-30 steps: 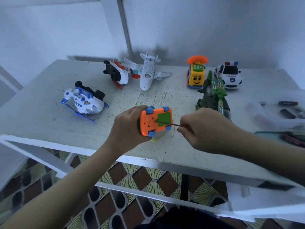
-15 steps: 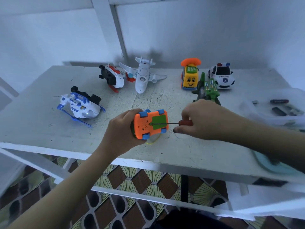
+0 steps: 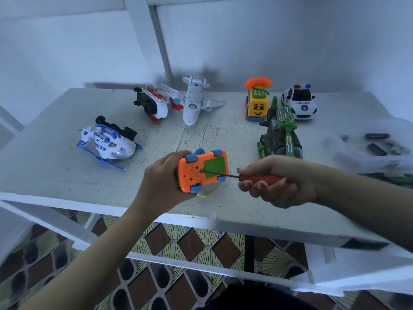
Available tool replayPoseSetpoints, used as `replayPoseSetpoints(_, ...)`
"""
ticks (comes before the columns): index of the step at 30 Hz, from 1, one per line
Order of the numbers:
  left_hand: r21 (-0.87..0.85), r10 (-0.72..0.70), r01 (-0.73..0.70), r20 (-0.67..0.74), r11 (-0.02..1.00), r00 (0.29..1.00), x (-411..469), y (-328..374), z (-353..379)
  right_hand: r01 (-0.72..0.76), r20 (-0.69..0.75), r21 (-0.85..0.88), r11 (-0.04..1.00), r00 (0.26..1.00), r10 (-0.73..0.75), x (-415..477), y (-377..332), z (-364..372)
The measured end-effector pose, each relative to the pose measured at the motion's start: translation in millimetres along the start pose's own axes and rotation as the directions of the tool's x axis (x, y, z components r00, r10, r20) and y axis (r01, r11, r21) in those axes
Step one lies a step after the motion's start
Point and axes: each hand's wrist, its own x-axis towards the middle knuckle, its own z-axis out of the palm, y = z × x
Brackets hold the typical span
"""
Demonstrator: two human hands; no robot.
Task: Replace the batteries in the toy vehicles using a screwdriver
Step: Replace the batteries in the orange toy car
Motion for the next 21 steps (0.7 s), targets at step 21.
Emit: replayPoseSetpoints(21,0.028,-0.030,0.028,0.081,0.999,0.996,14,9,-5,-0.391,0.339,-0.714,-0.581,0.532,-0.776,-6,6,6)
